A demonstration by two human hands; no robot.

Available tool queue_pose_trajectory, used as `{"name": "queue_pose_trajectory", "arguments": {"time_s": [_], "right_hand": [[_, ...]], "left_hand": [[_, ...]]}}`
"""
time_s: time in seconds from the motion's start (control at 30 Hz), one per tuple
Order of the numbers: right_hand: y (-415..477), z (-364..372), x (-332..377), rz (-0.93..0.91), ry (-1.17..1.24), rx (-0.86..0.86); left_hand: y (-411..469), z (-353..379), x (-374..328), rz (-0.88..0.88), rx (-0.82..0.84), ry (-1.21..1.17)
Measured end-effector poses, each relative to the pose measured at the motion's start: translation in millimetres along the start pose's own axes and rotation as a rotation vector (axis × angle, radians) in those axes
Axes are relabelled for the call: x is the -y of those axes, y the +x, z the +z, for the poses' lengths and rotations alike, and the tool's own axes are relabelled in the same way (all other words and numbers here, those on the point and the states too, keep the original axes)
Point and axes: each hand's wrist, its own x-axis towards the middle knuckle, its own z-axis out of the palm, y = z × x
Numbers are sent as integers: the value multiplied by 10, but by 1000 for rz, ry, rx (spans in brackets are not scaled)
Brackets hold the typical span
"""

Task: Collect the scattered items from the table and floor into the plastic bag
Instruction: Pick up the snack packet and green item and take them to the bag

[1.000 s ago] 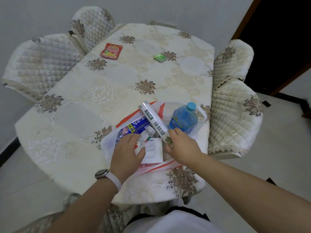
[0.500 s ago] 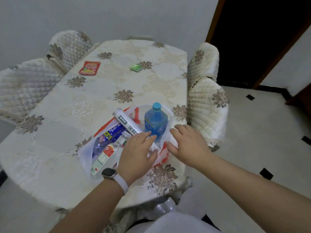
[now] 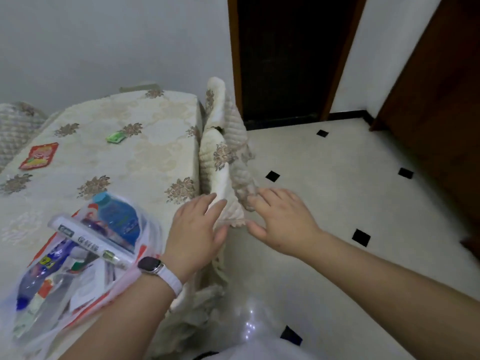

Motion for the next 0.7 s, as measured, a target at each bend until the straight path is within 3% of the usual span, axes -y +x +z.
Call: {"name": "queue_pose_trajectory", "arguments": {"time_s": [0.33, 0.7], "right_hand": [[-366, -260, -1390, 167, -26, -46], [616, -120, -2566, 276, -126, 50]], "left_hand": [[1042, 431, -995, 168, 35, 1], [2800, 1291, -908, 243, 36, -94]]}}
